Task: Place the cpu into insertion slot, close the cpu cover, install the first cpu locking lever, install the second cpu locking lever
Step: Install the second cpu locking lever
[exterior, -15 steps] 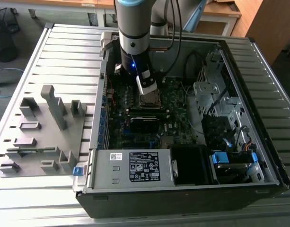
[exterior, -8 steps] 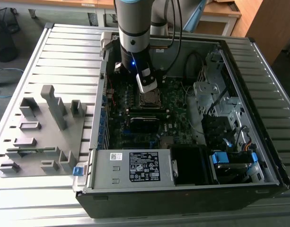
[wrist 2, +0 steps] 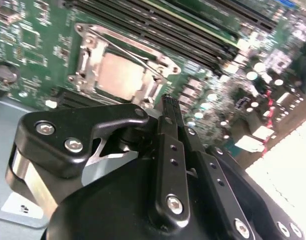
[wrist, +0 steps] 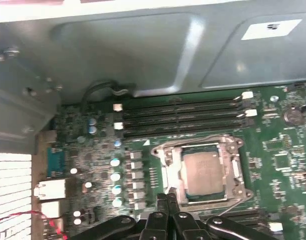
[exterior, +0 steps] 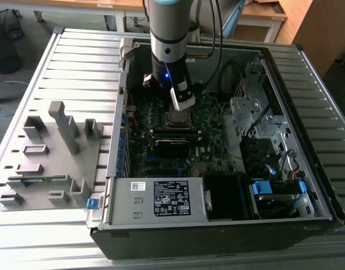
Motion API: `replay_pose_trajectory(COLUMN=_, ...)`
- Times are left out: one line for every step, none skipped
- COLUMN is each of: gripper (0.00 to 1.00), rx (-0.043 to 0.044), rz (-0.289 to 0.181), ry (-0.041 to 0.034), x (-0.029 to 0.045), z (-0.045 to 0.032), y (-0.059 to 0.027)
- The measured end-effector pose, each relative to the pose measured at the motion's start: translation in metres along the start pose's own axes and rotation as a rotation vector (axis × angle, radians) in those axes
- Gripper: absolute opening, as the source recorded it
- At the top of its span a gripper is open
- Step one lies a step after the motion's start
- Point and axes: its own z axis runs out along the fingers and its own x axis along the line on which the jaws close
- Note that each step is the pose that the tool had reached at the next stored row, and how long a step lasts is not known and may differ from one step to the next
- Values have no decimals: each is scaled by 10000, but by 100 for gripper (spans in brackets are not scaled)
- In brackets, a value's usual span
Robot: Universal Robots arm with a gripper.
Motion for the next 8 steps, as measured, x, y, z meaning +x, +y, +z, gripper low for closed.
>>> replay_pose_trajectory(gripper=10, rx=0, rz=0, ry=4, x=-32, z=2, y=5)
replay_pose_trajectory(gripper=10, rx=1, rz=1, ry=7, x=-62, z=4, y=11)
replay_pose_trajectory(gripper=10, rx=3, rz=4, ry=11, x=-90, z=5, y=16)
replay_pose_trajectory(gripper=10, rx=2, rz=7, ry=18, x=-111, z=7, y=22)
replay_pose_trajectory(gripper=10, rx=5, rz=10, ry=29, x=-125, z=7, y=27)
replay_pose_trajectory(gripper=10, rx=10, rz=13, ry=45, x=-130, z=1, y=30)
replay_pose_trajectory(gripper=10, rx=12, rz=16, ry=58, x=-134, z=-13, y=33)
replay_pose_trajectory(gripper=10, rx=12, rz=19, ry=72, x=-136, z=-34, y=38)
